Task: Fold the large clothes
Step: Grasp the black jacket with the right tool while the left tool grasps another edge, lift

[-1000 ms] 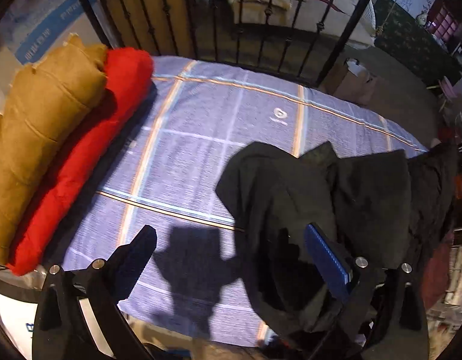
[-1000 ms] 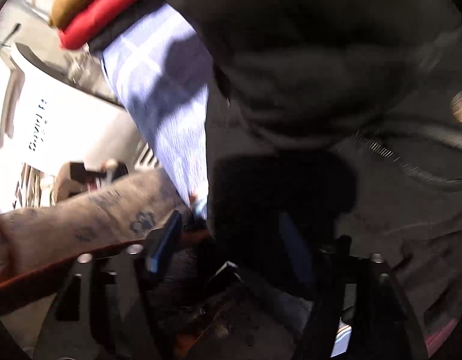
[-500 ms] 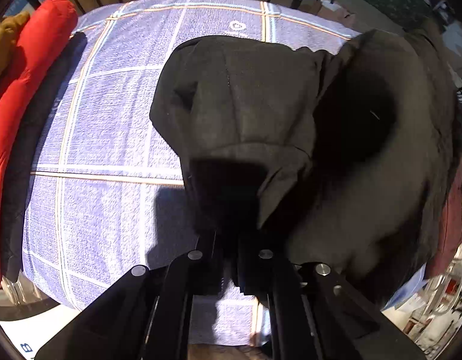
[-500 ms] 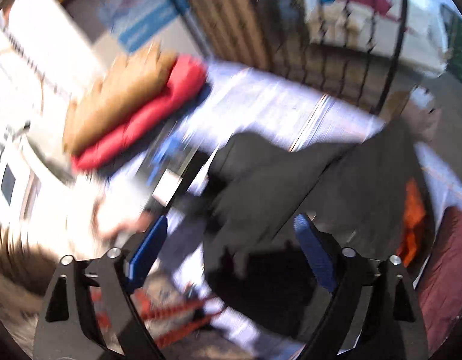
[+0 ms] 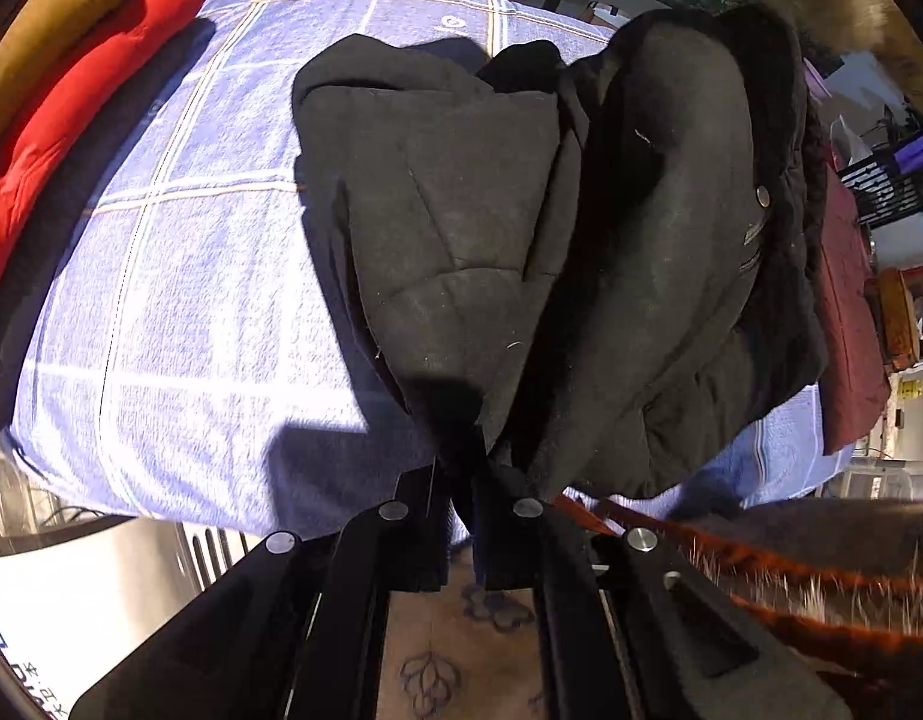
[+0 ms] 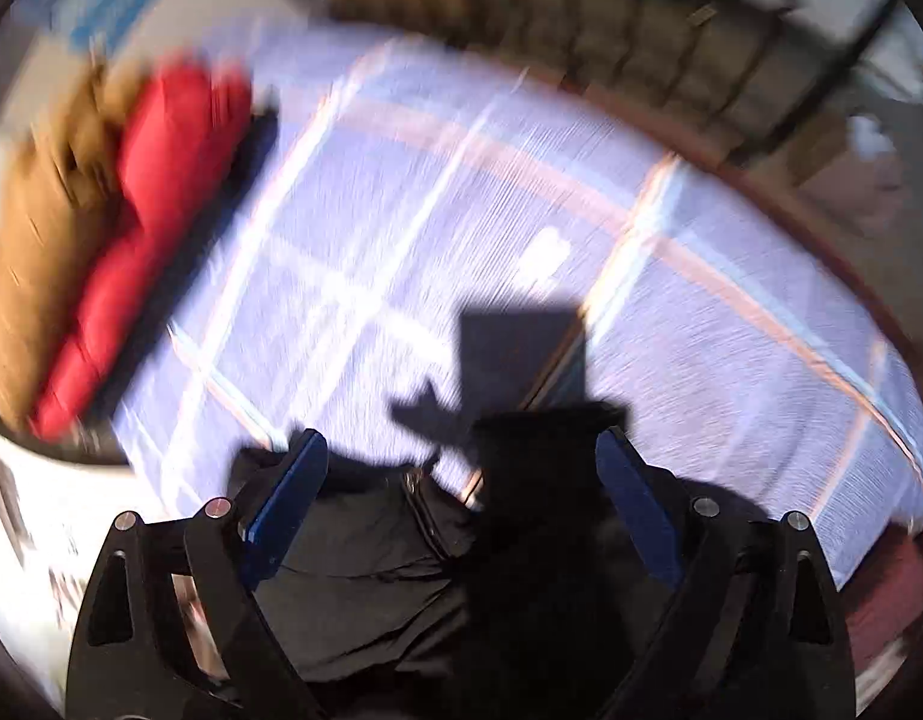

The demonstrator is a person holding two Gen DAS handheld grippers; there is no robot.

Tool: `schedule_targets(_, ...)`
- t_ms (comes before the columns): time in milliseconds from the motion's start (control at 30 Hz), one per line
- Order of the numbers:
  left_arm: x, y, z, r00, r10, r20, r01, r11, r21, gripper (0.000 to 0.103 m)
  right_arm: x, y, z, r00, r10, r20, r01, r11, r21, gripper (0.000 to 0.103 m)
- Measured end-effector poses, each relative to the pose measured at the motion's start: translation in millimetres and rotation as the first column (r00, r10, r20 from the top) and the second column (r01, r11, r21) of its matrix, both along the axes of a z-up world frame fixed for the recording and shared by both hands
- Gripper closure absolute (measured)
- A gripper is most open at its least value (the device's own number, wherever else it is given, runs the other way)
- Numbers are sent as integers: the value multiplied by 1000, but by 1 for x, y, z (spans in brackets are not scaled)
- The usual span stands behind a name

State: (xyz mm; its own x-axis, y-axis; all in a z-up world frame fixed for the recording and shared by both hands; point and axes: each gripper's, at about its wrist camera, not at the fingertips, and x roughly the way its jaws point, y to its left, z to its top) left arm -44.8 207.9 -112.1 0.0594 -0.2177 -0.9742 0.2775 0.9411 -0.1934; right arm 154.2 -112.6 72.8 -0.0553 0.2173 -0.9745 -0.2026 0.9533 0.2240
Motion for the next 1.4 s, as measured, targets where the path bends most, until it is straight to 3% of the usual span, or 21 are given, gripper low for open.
schedule_targets(33,1,-1,0,1000,8,-2,-8,1000,2,98,-7,19,-25,996,85,0,-85,988,-128,13)
schedule_targets(67,2,4,-2,1000,14,-9,-14,1000,-1,98,-19,35,-52,978,209,2,-197,927,-318,13)
schedule_targets(100,1,8,-4,1000,21,-19,-21,1000,-13,98,-25,46,-74,954,298,-29,-281,860,-425,13)
schedule_targets(133,3,11,-6,999,25,-31,-26,999,-24,98,-30,48,-88,941,332,-64,-325,833,-448,13)
schedule_targets(167,3,15,-7,999,23,-39,-24,999,-32,98,-37,52,-98,935,343,-92,-349,834,-428,14)
schedule_targets(267,-9,18,-4,999,-9,-48,7,999,-48,98,-54,69,-74,916,402,9,-383,878,-286,14)
schedule_targets(333,-9,19,-5,998,-37,-54,34,998,-57,98,-54,71,-53,931,364,30,-361,930,-72,14)
schedule_targets(400,-11,18,-8,996,-62,-57,58,996,-65,98,-52,68,-59,950,297,-94,-283,949,141,14)
schedule_targets(533,-6,17,-11,993,-102,-65,97,993,-71,98,-62,54,-117,939,204,-277,-188,979,84,9)
schedule_targets(600,-8,18,-13,991,-111,-71,106,992,-73,98,-74,57,-130,938,181,-296,-172,983,58,21)
schedule_targets(667,-9,19,-13,992,-108,-67,103,992,-73,98,-87,63,-121,946,185,-266,-184,982,32,61)
schedule_targets(733,-9,19,-9,995,-95,-42,92,993,-69,98,-93,53,-101,969,137,-205,-126,990,64,74)
schedule_targets(833,-4,14,10,997,-54,46,56,997,-48,98,-96,10,-41,997,-34,-73,48,978,203,78)
schedule_targets(900,2,7,34,988,-42,146,45,999,-19,98,-102,-33,8,980,-200,2,189,930,315,79)
schedule_targets(967,9,-7,70,961,-54,272,50,999,22,98,-117,-63,61,951,-292,103,227,884,408,79)
schedule_targets(1067,13,-25,145,895,-32,446,44,999,-15,98,-164,-112,153,860,-440,257,239,793,560,79)
schedule_targets(1100,10,-32,175,861,-31,508,57,998,-35,98,-173,-135,172,834,-479,274,242,764,599,79)
schedule_targets(1200,-9,-55,258,745,-48,665,118,991,-60,98,-241,-188,252,699,-598,391,181,678,713,79)
schedule_targets(1300,-38,-79,334,628,-63,776,205,975,-87,98,-308,-200,315,567,-620,543,54,685,727,79)
schedule_targets(1367,-60,-96,378,567,-92,819,293,951,-96,98,-357,-204,371,439,-628,642,-54,695,717,79)
schedule_targets(1400,-74,-103,395,519,-97,849,311,947,-81,98,-380,-206,396,374,-618,691,-75,722,687,79)
